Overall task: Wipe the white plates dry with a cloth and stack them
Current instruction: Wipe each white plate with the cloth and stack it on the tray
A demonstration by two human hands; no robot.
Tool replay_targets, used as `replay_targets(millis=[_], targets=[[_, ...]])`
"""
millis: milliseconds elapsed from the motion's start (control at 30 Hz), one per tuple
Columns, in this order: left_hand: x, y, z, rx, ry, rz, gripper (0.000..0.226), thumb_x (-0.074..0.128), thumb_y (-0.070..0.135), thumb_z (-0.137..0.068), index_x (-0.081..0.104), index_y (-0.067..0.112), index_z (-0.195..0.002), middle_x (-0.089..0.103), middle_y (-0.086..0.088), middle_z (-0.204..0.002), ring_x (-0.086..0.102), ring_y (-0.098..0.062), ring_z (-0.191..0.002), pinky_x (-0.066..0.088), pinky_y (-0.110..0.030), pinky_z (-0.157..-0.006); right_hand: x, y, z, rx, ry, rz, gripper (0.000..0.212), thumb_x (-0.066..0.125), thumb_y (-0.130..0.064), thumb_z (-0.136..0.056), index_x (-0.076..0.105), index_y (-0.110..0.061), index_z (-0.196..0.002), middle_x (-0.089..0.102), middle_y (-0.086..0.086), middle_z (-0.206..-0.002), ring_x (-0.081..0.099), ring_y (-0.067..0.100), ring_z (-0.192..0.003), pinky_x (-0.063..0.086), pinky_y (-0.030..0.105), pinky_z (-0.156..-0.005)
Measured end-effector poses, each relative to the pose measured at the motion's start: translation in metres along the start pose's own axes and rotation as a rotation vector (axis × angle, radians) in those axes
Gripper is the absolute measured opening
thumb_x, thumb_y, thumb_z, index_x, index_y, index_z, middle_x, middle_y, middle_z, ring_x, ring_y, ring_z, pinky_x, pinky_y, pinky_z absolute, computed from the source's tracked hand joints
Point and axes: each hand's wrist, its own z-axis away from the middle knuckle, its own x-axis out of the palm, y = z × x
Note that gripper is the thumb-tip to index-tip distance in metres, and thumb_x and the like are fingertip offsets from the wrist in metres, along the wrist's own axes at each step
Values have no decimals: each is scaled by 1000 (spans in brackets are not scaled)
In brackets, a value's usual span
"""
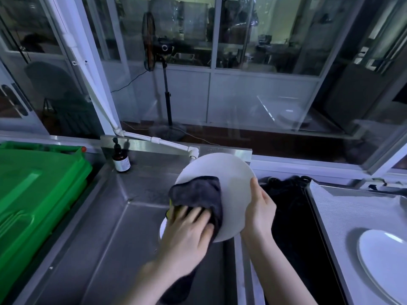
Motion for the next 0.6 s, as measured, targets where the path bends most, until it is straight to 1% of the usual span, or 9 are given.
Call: replay_targets(millis=[33,133,167,233,300,333,433,533,600], targets=[[3,7,1,38,12,33,25,42,31,-94,63,21,-104,61,2,-108,55,-29,-103,46,-47,-90,1,4,1,-4,-23,11,48,63,-41,-94,53,-6,-62,45,8,-62,40,18,-62,33,31,-60],[7,15,-20,93,3,65,35,39,34,-96,59,21,-122,57,3,-131,48,-27,-125,40,-47,-102,5,17,12,38,-110,-23,43,62,-40,-96,64,-16,-60,54,0,-60,46,17,-66,37,30,-60],[7,12,-29,78,-3,55,38,37,37,-96,59,20,-122,57,1,-131,48,-28,-126,40,-47,-104,5,21,15,56,-110,-38,42,62,-38,-96,63,-18,-59,52,1,-61,43,18,-69,36,32,-62],[5,3,-46,-6,-36,16,49,29,44,-96,62,17,-120,61,-3,-126,53,-32,-120,41,-45,-101,3,23,18,83,-96,-27,40,63,-38,-95,54,-13,-65,41,7,-66,35,21,-72,29,37,-66],[2,-9,-53,-111,-62,-24,60,22,49,-94,62,15,-123,61,-4,-127,54,-32,-118,40,-44,-100,0,21,19,79,-97,-10,41,64,-40,-94,51,-10,-69,39,9,-70,33,22,-70,28,38,-65],[0,-13,-52,-142,-47,-41,60,23,49,-94,64,14,-122,63,-4,-126,55,-32,-117,40,-44,-100,-1,17,17,68,-89,-10,40,64,-40,-94,53,-10,-70,41,10,-70,35,23,-68,30,37,-64],[-3,-14,-29,-99,52,-62,41,40,44,-93,67,16,-108,66,-1,-113,59,-32,-107,43,-46,-96,-7,2,7,58,-31,-41,43,66,-39,-94,59,-2,-73,50,11,-71,45,21,-67,38,35,-64],[0,9,1,25,89,36,23,48,38,-93,62,22,-102,62,3,-105,57,-29,-101,41,-44,-93,-8,-1,0,55,-6,-63,52,64,-40,-94,59,9,-78,56,11,-74,51,21,-71,41,37,-69],[3,25,6,87,52,74,26,46,37,-95,61,24,-112,61,5,-116,56,-27,-108,41,-43,-95,-6,6,5,46,-65,-47,43,64,-39,-94,72,-1,-76,66,8,-73,58,18,-71,47,33,-68]])
